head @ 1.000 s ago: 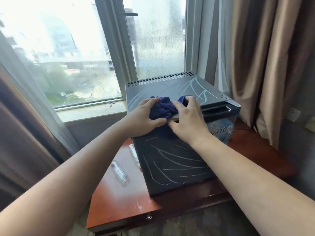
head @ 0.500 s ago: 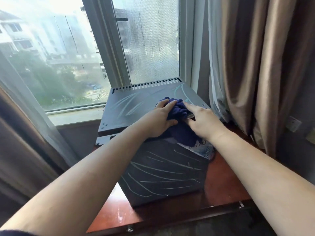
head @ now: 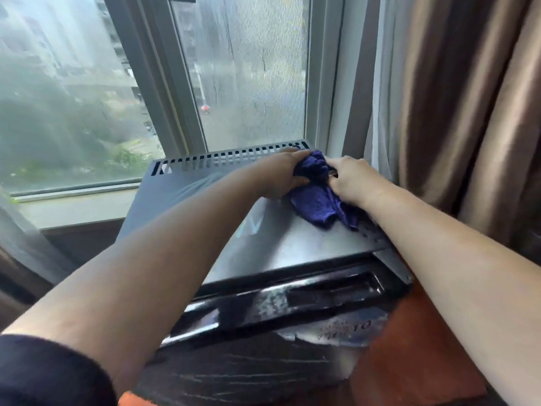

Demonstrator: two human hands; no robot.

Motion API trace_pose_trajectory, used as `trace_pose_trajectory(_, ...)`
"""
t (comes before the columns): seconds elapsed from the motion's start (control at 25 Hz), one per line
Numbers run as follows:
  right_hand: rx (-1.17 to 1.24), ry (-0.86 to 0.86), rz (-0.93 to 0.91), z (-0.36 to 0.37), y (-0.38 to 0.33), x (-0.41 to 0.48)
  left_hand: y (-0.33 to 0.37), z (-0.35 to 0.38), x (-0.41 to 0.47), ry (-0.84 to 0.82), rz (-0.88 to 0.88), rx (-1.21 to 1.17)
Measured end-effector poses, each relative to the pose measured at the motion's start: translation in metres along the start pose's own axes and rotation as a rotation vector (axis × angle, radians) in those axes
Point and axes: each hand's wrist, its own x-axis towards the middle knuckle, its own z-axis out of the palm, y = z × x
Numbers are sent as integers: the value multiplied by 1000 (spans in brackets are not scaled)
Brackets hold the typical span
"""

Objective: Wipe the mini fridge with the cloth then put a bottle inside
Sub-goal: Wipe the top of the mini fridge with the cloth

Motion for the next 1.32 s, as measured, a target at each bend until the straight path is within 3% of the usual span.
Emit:
trace_pose_trajectory(0.2, 13, -10, 53, 4, 6, 63, -26, -6, 59, -7, -14, -2)
trace_pose_trajectory(0.44, 57, 5, 72, 11, 5, 70, -30, -6, 59, 46, -38, -1)
trace_pose_trajectory(0.92, 36, -92, -246, -5, -20, -120, 56, 3, -145, 81, -146, -40)
trace_pose_trajectory(1.32, 129, -125, -324, 25, -90, -158, 12, 9, -230, 183, -230, -155)
